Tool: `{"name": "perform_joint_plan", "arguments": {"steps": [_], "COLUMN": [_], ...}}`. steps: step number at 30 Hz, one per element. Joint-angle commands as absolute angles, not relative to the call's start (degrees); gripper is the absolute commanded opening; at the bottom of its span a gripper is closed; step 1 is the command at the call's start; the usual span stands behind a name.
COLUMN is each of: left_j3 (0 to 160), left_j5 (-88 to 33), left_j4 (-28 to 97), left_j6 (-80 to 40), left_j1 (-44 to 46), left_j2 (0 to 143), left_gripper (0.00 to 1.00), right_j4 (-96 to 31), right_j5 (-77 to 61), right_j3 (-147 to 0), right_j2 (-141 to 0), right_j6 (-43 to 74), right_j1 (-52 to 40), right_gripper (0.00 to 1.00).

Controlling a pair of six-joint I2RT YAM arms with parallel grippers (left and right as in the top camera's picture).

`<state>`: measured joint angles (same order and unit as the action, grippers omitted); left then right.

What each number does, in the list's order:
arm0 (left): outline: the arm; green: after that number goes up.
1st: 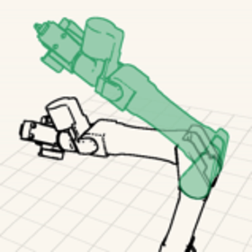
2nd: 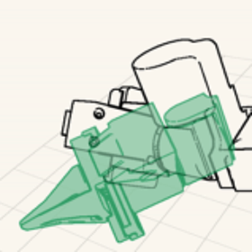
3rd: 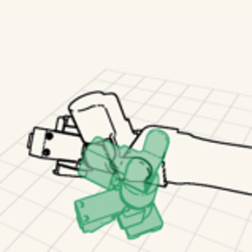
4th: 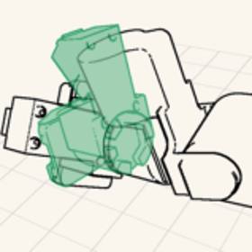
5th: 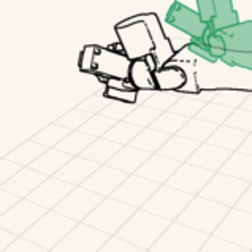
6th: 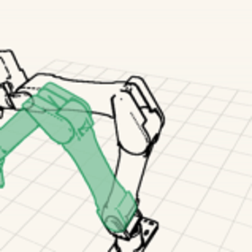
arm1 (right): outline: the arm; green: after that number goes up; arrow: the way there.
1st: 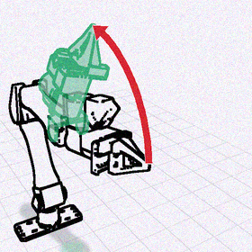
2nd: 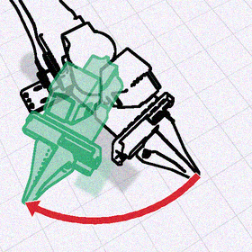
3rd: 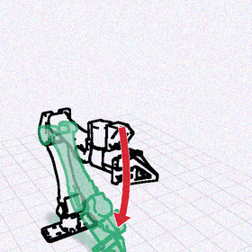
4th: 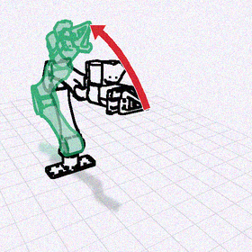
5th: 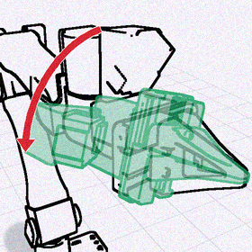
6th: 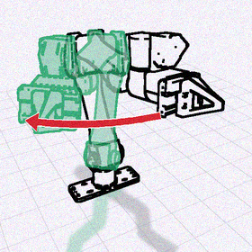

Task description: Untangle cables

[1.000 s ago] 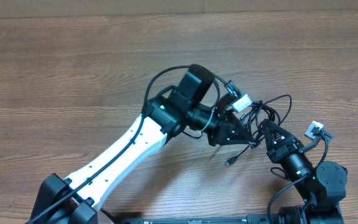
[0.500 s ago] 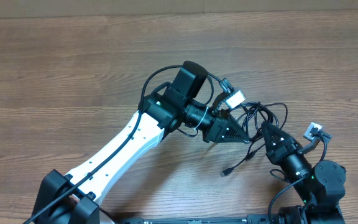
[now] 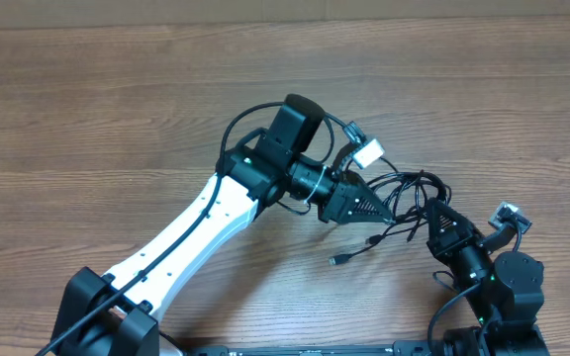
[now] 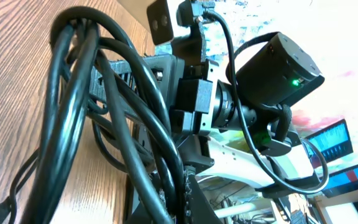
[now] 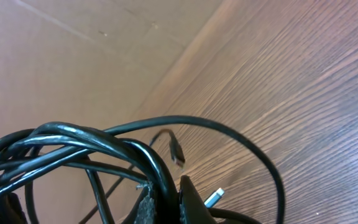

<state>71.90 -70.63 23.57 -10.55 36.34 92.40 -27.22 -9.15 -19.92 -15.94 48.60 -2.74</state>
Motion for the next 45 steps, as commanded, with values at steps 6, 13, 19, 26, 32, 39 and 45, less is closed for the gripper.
{"name": "perform_joint_plan", "arguments": {"steps": [6, 13, 19, 26, 32, 39, 45], "left_j3": [73.3, 73.3, 73.3, 73.3, 73.3, 73.3, 73.3], "left_j5": [-90.6, -90.5, -89.4, -89.4, -87.9, -70.7, -55.6], "left_j4": [23.9, 24.0, 24.0, 24.1, 24.3, 30.0, 33.3], "left_j6": [-11.0, -13.5, -17.2, -17.4, -16.5, -16.5, -16.5], "left_j1": [31.7, 26.6, 21.6, 18.1, 19.2, 23.5, 28.9], "left_j2": [88.4, 88.4, 88.4, 88.4, 88.4, 88.4, 88.4], "left_gripper": [0.04, 0.04, 0.04, 0.04, 0.04, 0.05, 0.22], "right_j4": [-33.6, -33.6, -33.6, -33.6, -32.9, -27.1, -22.1], "right_j5": [18.3, 18.4, 18.4, 18.4, 16.9, 7.9, -0.6], "right_j3": [-16.5, -16.5, -16.5, -16.5, -16.5, -16.5, -16.5], "right_j2": [-17.4, -17.4, -17.4, -17.4, -17.4, -17.4, -17.4], "right_j6": [47.9, 47.9, 47.9, 48.3, 49.9, 49.8, 49.9], "right_j1": [-0.3, -0.3, -0.3, -0.3, -0.3, -0.3, -0.3], "right_gripper": [0.04, 0.04, 0.04, 0.04, 0.04, 0.04, 0.04]}}
